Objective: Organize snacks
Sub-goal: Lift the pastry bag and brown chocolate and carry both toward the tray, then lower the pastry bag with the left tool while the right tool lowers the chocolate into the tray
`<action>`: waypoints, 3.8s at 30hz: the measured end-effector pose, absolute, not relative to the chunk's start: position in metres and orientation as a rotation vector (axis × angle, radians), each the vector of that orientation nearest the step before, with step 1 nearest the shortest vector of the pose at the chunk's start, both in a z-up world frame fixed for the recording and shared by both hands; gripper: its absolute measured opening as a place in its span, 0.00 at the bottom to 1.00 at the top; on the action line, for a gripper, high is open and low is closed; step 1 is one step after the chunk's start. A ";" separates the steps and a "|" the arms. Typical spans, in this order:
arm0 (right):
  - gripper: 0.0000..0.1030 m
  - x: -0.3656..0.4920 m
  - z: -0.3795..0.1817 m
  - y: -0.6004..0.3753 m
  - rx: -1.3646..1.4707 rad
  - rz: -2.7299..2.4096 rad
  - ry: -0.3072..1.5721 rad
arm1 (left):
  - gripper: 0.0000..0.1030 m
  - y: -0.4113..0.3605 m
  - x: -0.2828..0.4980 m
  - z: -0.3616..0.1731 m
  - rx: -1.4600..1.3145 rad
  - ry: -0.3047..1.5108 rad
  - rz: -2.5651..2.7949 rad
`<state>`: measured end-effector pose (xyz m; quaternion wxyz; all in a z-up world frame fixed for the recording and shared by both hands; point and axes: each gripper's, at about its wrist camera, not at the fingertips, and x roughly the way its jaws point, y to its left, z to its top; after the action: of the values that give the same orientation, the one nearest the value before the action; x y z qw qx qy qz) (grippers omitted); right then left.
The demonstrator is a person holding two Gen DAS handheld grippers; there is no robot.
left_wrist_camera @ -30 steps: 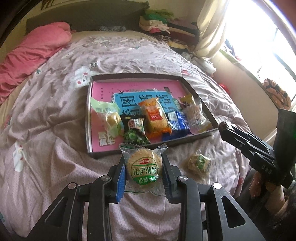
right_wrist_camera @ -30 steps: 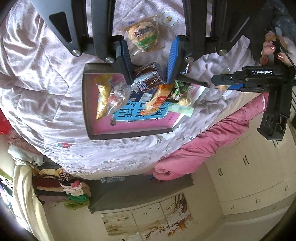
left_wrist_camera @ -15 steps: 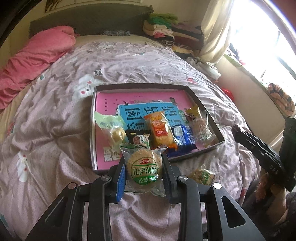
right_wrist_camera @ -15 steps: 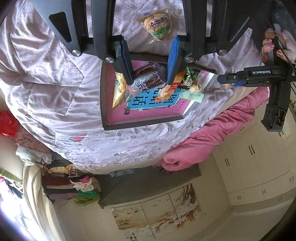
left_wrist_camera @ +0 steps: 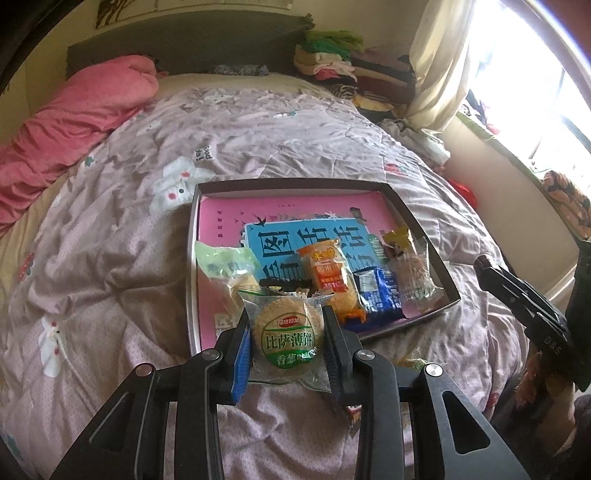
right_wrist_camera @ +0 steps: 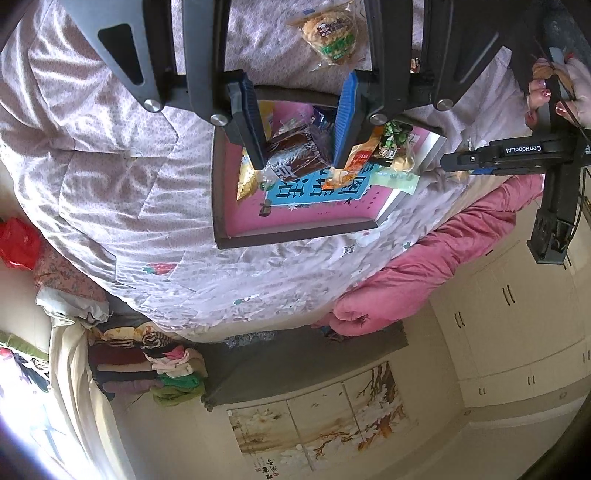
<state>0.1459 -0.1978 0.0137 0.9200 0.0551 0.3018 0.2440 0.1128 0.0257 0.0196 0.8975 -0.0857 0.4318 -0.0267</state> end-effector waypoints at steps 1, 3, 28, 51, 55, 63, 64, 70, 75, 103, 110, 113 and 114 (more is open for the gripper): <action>0.35 0.147 0.013 -0.198 0.114 0.502 0.622 | 0.34 0.026 0.114 0.019 -0.179 0.897 -0.054; 0.35 0.148 0.012 -0.196 0.114 0.512 0.630 | 0.34 0.026 0.117 0.017 -0.180 0.899 -0.050; 0.35 0.166 -0.005 -0.205 0.063 0.405 0.695 | 0.34 0.035 0.140 -0.028 -0.168 0.965 -0.009; 0.35 0.171 -0.027 -0.185 -0.019 0.403 0.749 | 0.34 0.040 0.151 -0.036 -0.163 0.944 -0.012; 0.35 0.173 -0.031 -0.179 -0.024 0.415 0.763 | 0.34 0.043 0.153 -0.037 -0.167 0.941 -0.007; 0.35 0.175 -0.036 -0.168 -0.043 0.447 0.765 | 0.34 0.046 0.155 -0.037 -0.171 0.937 0.000; 0.35 0.175 -0.037 -0.167 -0.045 0.449 0.765 | 0.34 0.047 0.155 -0.037 -0.171 0.937 0.001; 0.35 0.177 -0.038 -0.164 -0.054 0.452 0.764 | 0.34 0.050 0.155 -0.038 -0.197 0.937 0.007; 0.35 0.181 -0.043 -0.162 -0.103 0.398 0.775 | 0.34 0.051 0.155 -0.039 -0.200 0.937 0.011; 0.36 0.184 -0.045 -0.170 -0.075 0.352 0.791 | 0.34 0.049 0.158 -0.042 -0.169 0.948 0.043; 0.36 0.184 -0.045 -0.172 -0.062 0.358 0.794 | 0.34 0.047 0.157 -0.042 -0.145 0.944 0.049; 0.36 0.183 -0.045 -0.172 -0.061 0.360 0.796 | 0.34 0.045 0.156 -0.041 -0.138 0.942 0.050; 0.36 0.183 -0.045 -0.171 -0.061 0.361 0.797 | 0.34 0.045 0.156 -0.041 -0.137 0.941 0.051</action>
<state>0.1832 -0.1713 -0.0450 0.9053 -0.0295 0.3861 0.1747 0.1557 0.0445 -0.0405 0.8888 -0.0662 0.4529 0.0245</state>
